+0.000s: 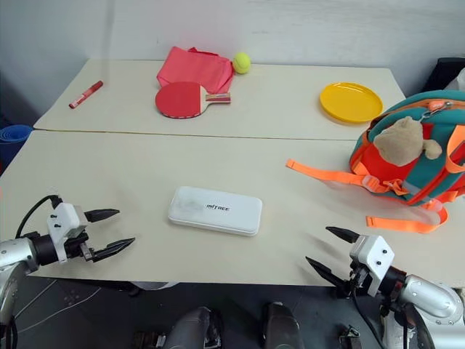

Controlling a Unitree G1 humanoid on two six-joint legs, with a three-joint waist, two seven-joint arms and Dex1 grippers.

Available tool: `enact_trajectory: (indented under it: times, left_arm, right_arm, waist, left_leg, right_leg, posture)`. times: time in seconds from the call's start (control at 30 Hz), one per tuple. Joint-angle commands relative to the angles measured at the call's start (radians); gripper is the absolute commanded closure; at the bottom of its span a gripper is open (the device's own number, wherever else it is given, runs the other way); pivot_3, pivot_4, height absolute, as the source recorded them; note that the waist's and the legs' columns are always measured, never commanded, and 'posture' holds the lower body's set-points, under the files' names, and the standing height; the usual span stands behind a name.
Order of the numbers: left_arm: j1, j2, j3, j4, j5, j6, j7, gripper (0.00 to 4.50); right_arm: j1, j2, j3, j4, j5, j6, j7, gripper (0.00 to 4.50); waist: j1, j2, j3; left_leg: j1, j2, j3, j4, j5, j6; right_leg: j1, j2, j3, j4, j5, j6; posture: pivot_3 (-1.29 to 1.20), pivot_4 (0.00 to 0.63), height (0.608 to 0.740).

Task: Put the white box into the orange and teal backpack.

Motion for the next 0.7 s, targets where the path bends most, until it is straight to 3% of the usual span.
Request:
enact_trajectory:
  times: [0.03,0.23,0.33,0.5,0.7]
  left_arm:
    - [0.001,-0.013,0.029,-0.024,-0.020,-0.010,0.014,0.00]
    - [-0.061,-0.002,-0.024,-0.083,-0.013,0.084,0.044,0.00]
    - [-0.124,0.036,-0.097,-0.128,0.020,0.129,0.030,0.58]
    - [-0.304,-0.032,-0.178,-0.050,0.069,0.137,0.113,2.15]
    - [-0.365,-0.087,-0.250,-0.002,0.106,0.144,0.135,4.04]
  right_arm:
    - [-0.008,0.005,-0.009,-0.004,0.028,0.001,0.004,0.02]
    - [-0.042,0.003,0.027,-0.064,0.084,0.103,-0.011,0.02]
    - [-0.093,-0.024,0.083,-0.156,0.149,0.244,-0.022,0.61]
    - [-0.205,-0.026,0.226,-0.197,0.066,0.320,-0.063,2.30]
    - [-0.341,-0.008,0.335,-0.063,-0.101,0.275,-0.115,4.41]
  waist:
    - [0.001,0.000,0.000]
    - [0.004,-0.001,0.000]
    - [0.003,0.000,0.000]
    - [0.004,-0.001,0.000]
    - [-0.001,-0.001,0.000]
  left_leg:
    - [0.000,0.000,0.000,0.000,0.000,0.000]
    - [0.000,0.000,0.000,0.000,0.000,0.001]
    - [0.000,0.000,0.000,0.000,0.001,0.000]
    - [0.000,0.000,0.000,0.001,0.001,0.000]
    - [0.000,-0.001,0.003,0.002,0.003,0.004]
  right_leg:
    - [0.000,0.000,0.000,0.000,0.000,0.000]
    - [0.000,0.000,0.000,0.000,0.000,0.000]
    - [0.000,0.000,0.000,0.001,0.000,0.000]
    - [0.000,0.000,0.000,0.002,0.000,0.000]
    - [0.000,0.002,-0.001,0.002,0.000,0.000]
  posture:
    - [0.00,0.150,0.740]
    - [0.00,0.150,0.740]
    - [0.00,0.150,0.740]
    - [0.00,0.150,0.740]
    - [0.00,0.150,0.740]
